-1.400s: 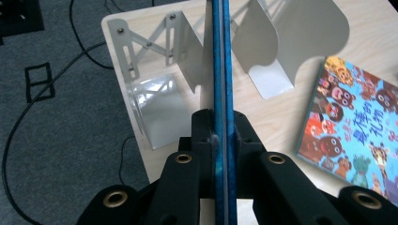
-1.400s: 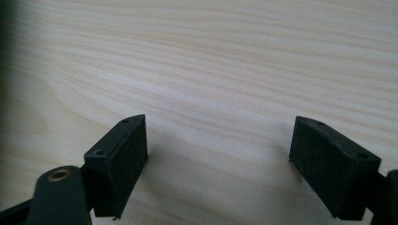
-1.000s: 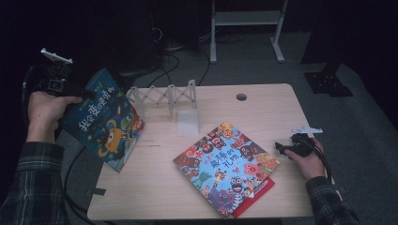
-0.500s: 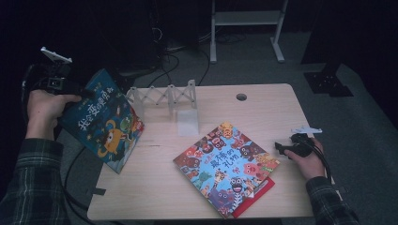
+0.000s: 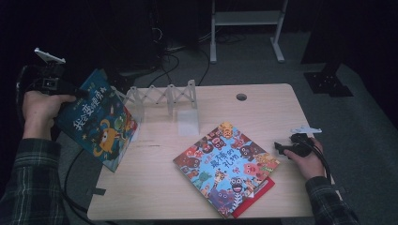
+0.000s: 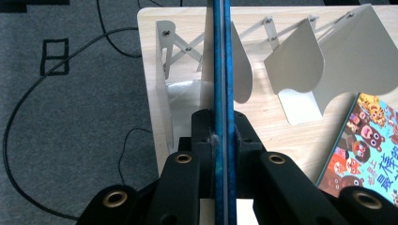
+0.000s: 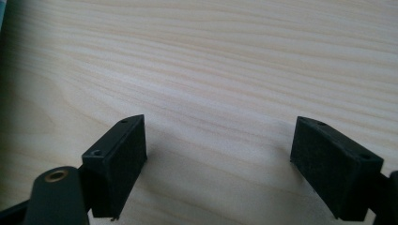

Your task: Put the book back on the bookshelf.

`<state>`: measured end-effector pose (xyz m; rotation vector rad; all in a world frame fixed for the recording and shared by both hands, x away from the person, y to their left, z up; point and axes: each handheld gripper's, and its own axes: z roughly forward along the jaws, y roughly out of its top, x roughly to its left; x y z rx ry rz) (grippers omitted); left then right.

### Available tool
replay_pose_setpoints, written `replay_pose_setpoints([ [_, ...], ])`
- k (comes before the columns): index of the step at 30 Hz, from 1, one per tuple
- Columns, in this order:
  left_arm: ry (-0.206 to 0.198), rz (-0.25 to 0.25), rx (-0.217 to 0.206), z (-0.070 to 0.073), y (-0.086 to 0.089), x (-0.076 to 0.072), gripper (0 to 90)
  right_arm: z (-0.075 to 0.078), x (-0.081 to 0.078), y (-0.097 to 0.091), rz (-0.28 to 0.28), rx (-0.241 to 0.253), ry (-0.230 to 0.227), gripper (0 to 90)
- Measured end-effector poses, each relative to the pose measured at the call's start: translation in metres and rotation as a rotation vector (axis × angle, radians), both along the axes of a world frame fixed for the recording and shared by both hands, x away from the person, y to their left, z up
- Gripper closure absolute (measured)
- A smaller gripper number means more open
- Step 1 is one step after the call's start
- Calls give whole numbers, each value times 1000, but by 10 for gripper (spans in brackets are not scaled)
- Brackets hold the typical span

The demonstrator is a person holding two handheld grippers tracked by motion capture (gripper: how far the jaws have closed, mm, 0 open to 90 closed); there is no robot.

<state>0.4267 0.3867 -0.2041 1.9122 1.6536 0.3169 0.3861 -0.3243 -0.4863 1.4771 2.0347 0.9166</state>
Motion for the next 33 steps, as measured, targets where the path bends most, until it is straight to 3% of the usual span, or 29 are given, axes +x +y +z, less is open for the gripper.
replay_pose_setpoints([
  [11, 15, 61, 8, 1, -1, 32, 822, 0, 0, 0, 2, -1, 0, 174],
  [17, 14, 92, 0, 0, 3, 43, 821, 0, 0, 0, 3, 2, 2, 174],
  [24, 10, 79, 11, 1, 1, 45, 818, 0, 0, 0, 2, 3, 3, 173],
  [31, -24, 59, 25, 6, 0, 40, 772, 0, 0, 0, 7, -1, -2, 173],
  [33, -33, 50, 12, 7, 0, 38, 757, 0, 0, 0, 9, -3, -2, 174],
])
